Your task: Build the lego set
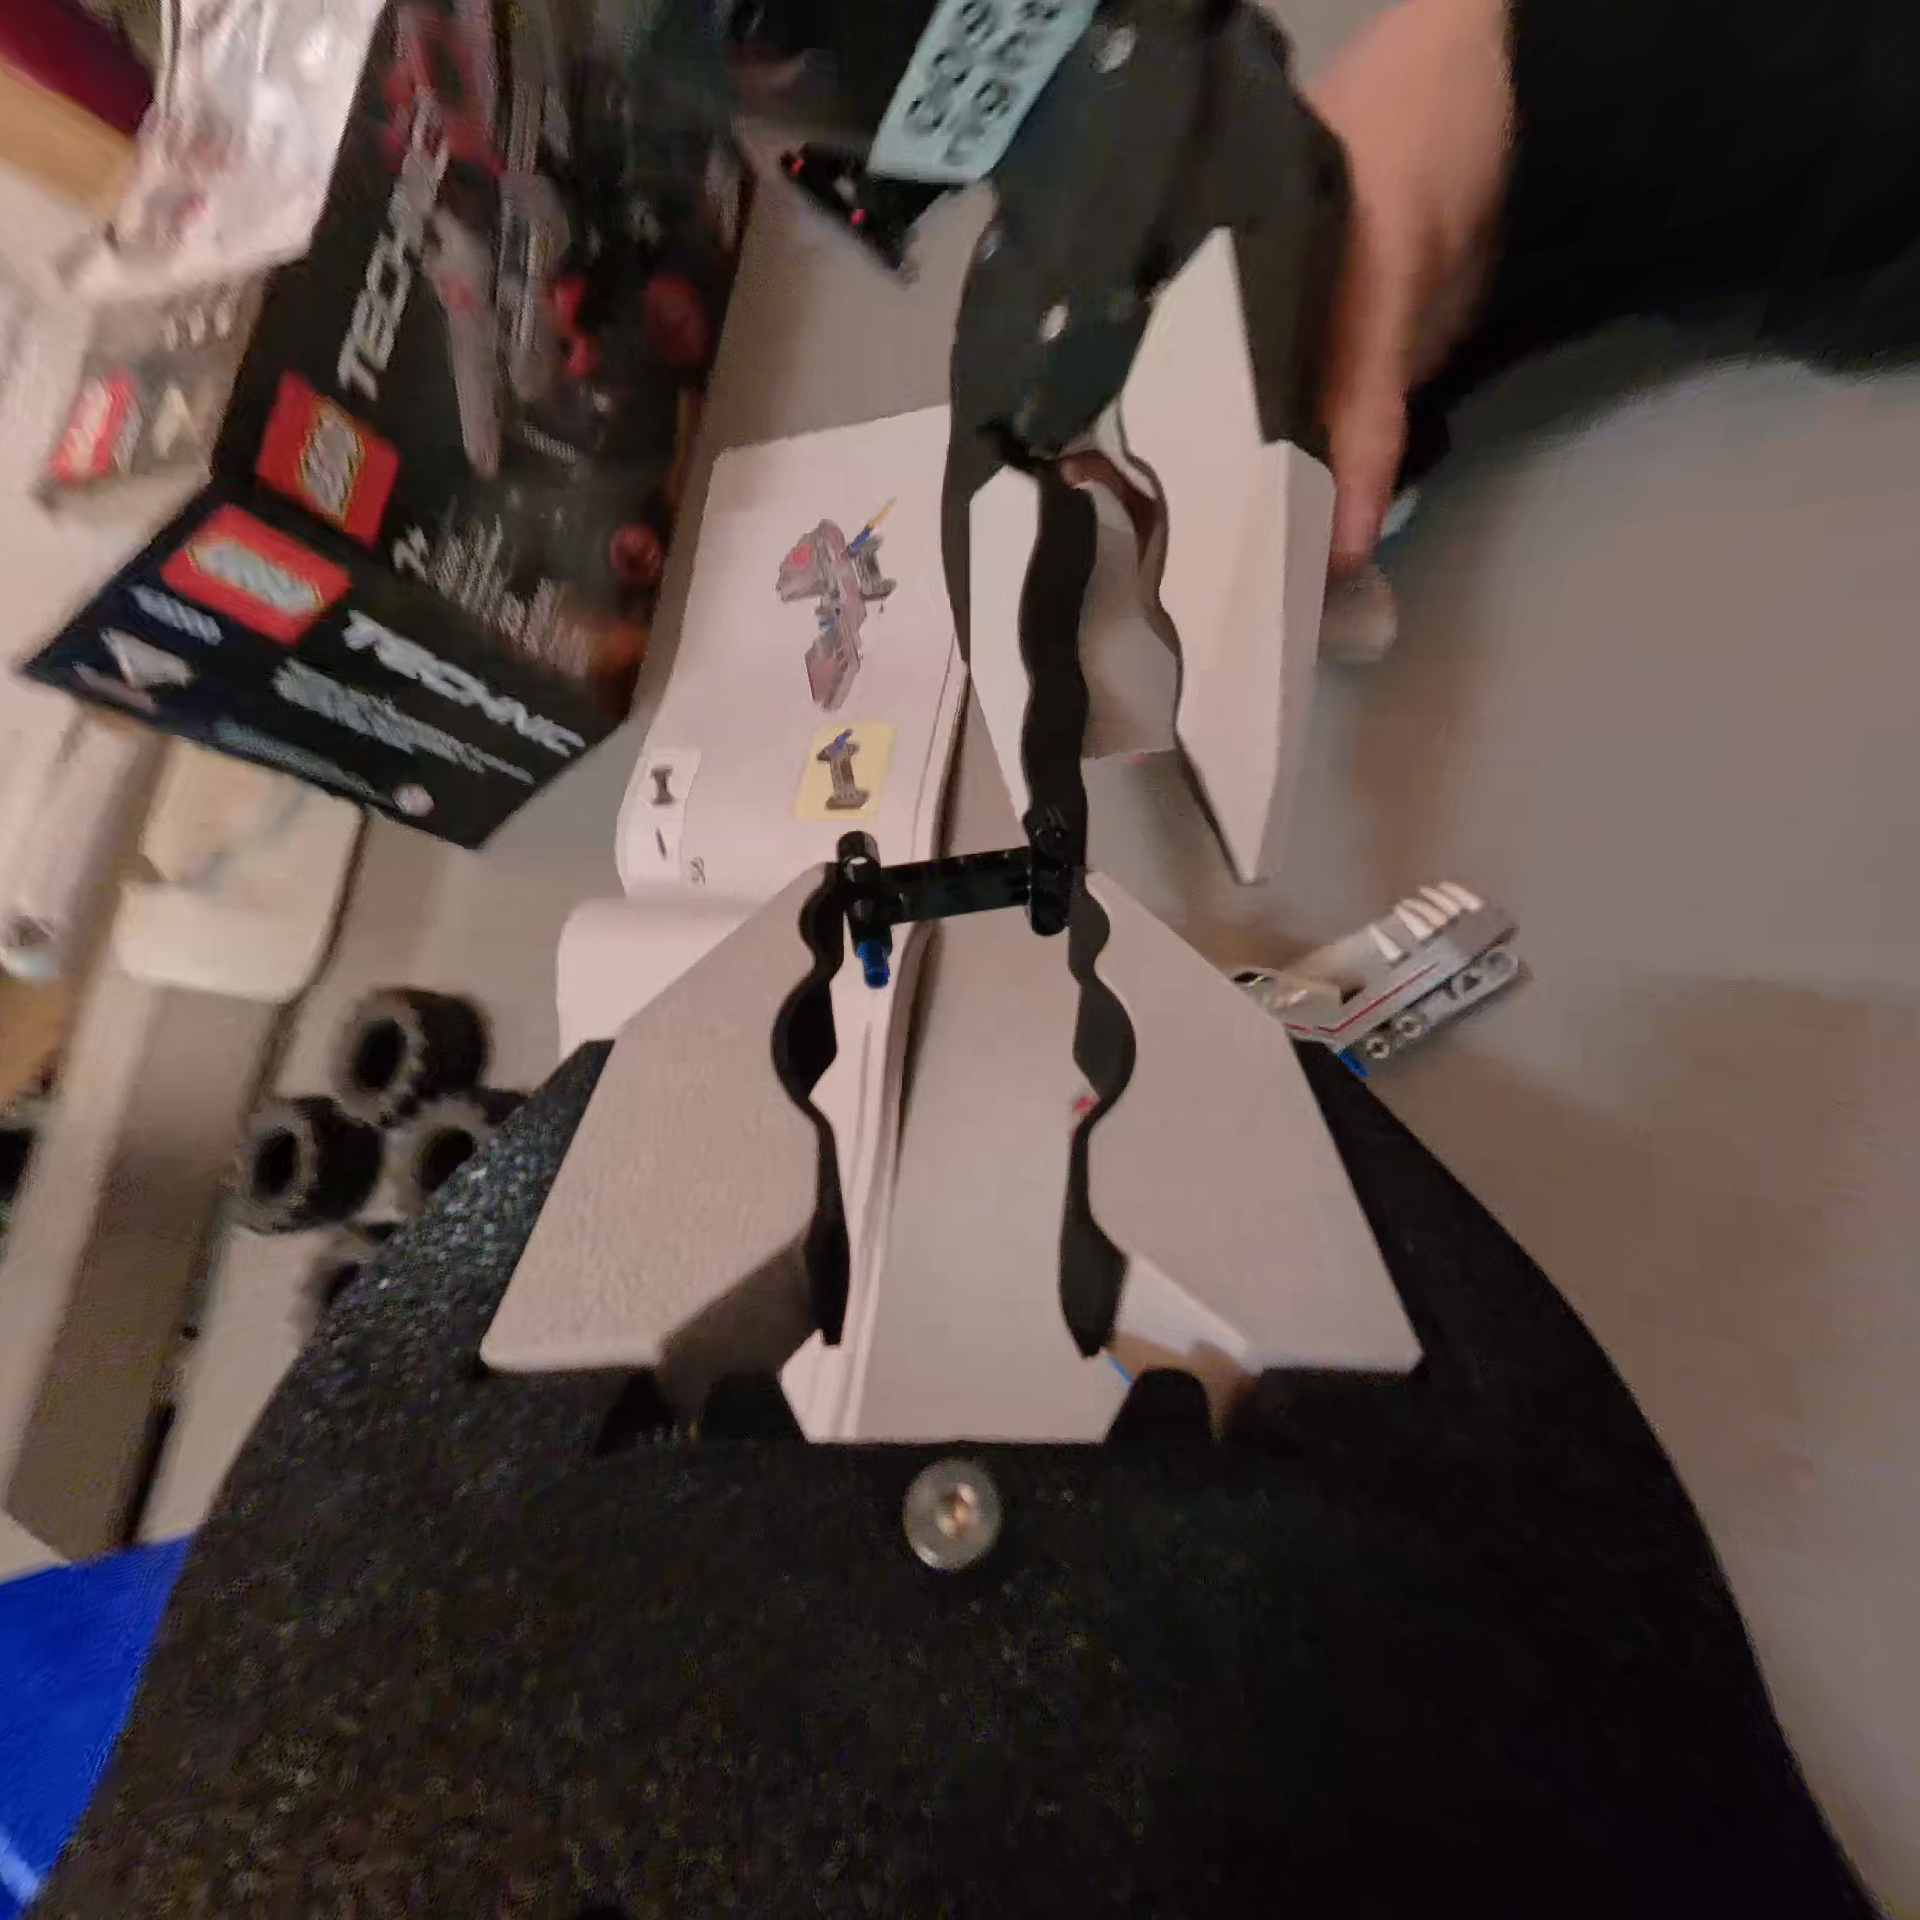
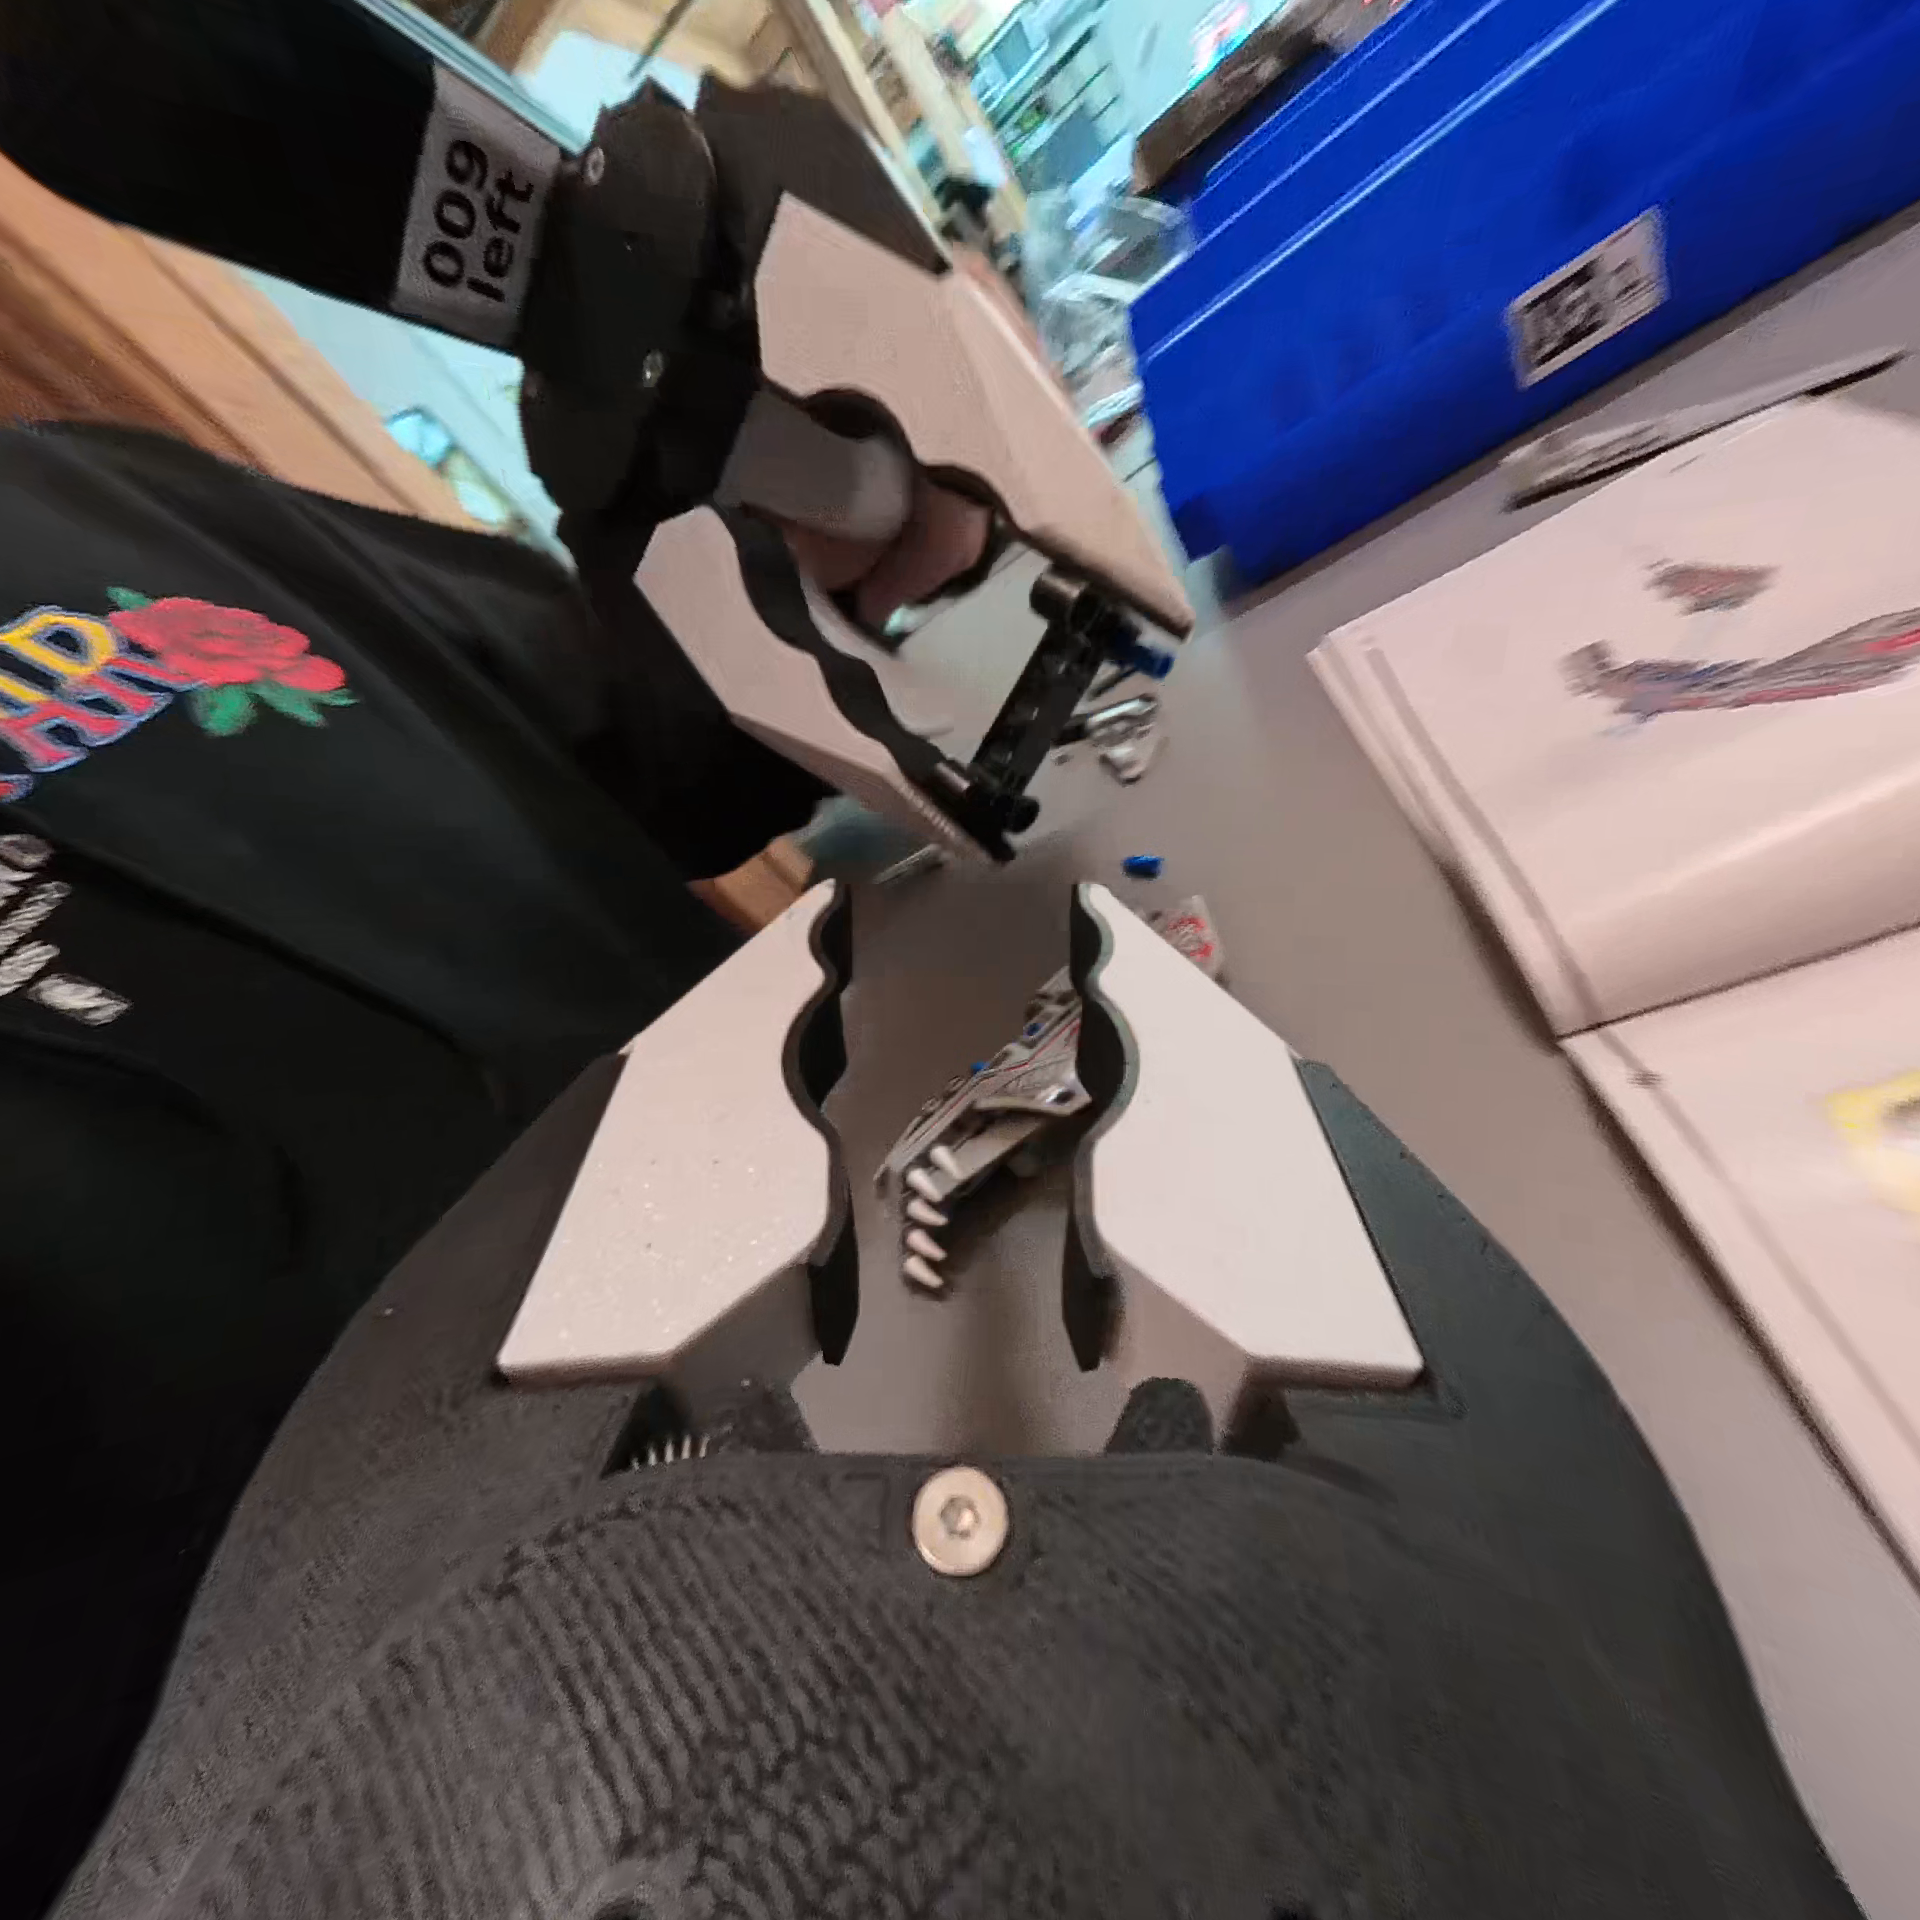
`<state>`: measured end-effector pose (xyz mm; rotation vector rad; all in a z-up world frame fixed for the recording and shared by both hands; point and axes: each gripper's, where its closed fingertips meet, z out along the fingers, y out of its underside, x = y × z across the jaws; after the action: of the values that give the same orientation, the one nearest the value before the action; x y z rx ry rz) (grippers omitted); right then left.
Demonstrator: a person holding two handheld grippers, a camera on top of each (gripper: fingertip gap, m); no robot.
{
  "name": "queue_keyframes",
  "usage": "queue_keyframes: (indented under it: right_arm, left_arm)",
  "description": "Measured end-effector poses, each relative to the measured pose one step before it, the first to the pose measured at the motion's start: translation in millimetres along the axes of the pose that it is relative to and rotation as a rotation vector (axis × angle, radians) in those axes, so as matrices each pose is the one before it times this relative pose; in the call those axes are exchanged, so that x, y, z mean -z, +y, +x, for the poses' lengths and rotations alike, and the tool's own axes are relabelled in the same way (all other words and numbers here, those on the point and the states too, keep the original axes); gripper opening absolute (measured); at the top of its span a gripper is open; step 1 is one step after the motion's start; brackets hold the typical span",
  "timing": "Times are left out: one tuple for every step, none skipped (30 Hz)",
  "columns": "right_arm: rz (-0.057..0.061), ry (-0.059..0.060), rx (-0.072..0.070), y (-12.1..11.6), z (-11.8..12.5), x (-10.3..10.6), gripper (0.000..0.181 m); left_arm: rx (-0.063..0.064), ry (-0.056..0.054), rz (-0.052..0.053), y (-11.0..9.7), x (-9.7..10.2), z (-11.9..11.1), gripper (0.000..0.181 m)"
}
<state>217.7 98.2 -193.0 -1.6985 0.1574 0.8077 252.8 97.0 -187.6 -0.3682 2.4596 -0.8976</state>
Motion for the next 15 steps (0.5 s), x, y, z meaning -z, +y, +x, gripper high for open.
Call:
queue_keyframes:
  right_arm:
    - [0.0262, 0.0297, 0.0164, -4.04, 3.73, 1.62, 0.038]
    - [0.0274, 0.0031, 0.0103, -4.62, -0.58, -0.22, 0.038]
    - [0.0234, 0.005, -0.0016, -3.9, 0.36, -0.33, 0.034]
    - [0.0043, 0.0085, -0.0058, -0.78, 1.42, -0.27, 0.031]
    - [-0.0083, 0.0034, -0.0009, 1.28, 0.88, -0.27, 0.025]
    - [-0.0008, 0.008, -0.0043, 0.62, 1.5, 0.13, 0.022]
    - [-0.0016, 0.0069, -0.0077, 0.81, 1.35, 0.34, 0.02]
    - [-0.0065, -0.0045, -0.0088, 1.71, -0.15, 0.35, 0.019]
    - [-0.0112, -0.0053, -0.0064, 2.34, -0.29, -0.01, 0.019]
    - [-0.0044, 0.0014, -0.0041, 1.7, 0.58, -0.34, 0.019]
    - [-0.005, -0.0027, -0.0103, 1.78, 0.23, -0.33, 0.02]
    - [-0.0083, -0.0065, -0.0168, 2.22, 0.22, -0.16, 0.02]
    - [0.0009, -0.0064, -0.0157, 0.64, 0.28, 0.02, 0.02]
    - [0.0163, -0.007, -0.0139, -1.72, -0.25, 0.69, 0.019]
    - [0.0124, -0.0025, -0.0182, -1.59, 0.54, 1.1, 0.018]
  left_arm:
    - [0.0623, 0.015, -0.0085, 2.28, 0.35, 1.58, 0.041]
    - [0.0457, 0.0174, -0.0043, 1.38, -0.72, 2.25, 0.041]
    - [0.0288, 0.0073, -0.0026, 0.81, -1.21, 1.54, 0.041]
    - [0.013, -0.0058, -0.0085, 1.43, -1.06, 0.08, 0.04]
    - [-0.0023, -0.0168, -0.0163, 2.4, -0.87, -1.67, 0.04]
    - [-0.0073, -0.0131, -0.0141, 2.15, -0.82, -1.14, 0.04]
    - [-0.0041, -0.0077, -0.0102, 1.56, -0.79, -0.45, 0.04]
    - [-0.0153, 0.0014, -0.0019, 0.34, -0.7, 1.21, 0.04]
    - [-0.0338, 0.0031, 0.0006, 0.39, -0.62, 1.92, 0.04]
    - [-0.032, -0.0037, -0.0012, 0.61, -0.62, 0.92, 0.04]
    - [-0.0293, -0.0019, -0.0012, 0.29, -0.73, 0.9, 0.04]
    - [-0.0289, 0.0015, -0.0007, 0.34, -0.67, 1.2, 0.041]
    - [-0.0212, 0.0053, -0.0068, 1.18, -0.67, 1.34, 0.041]
    - [-0.0193, 0.0163, -0.0123, 1.89, -0.76, 3.17, 0.041]
    - [-0.019, 0.0138, -0.007, 0.91, -0.64, 3.11, 0.041]
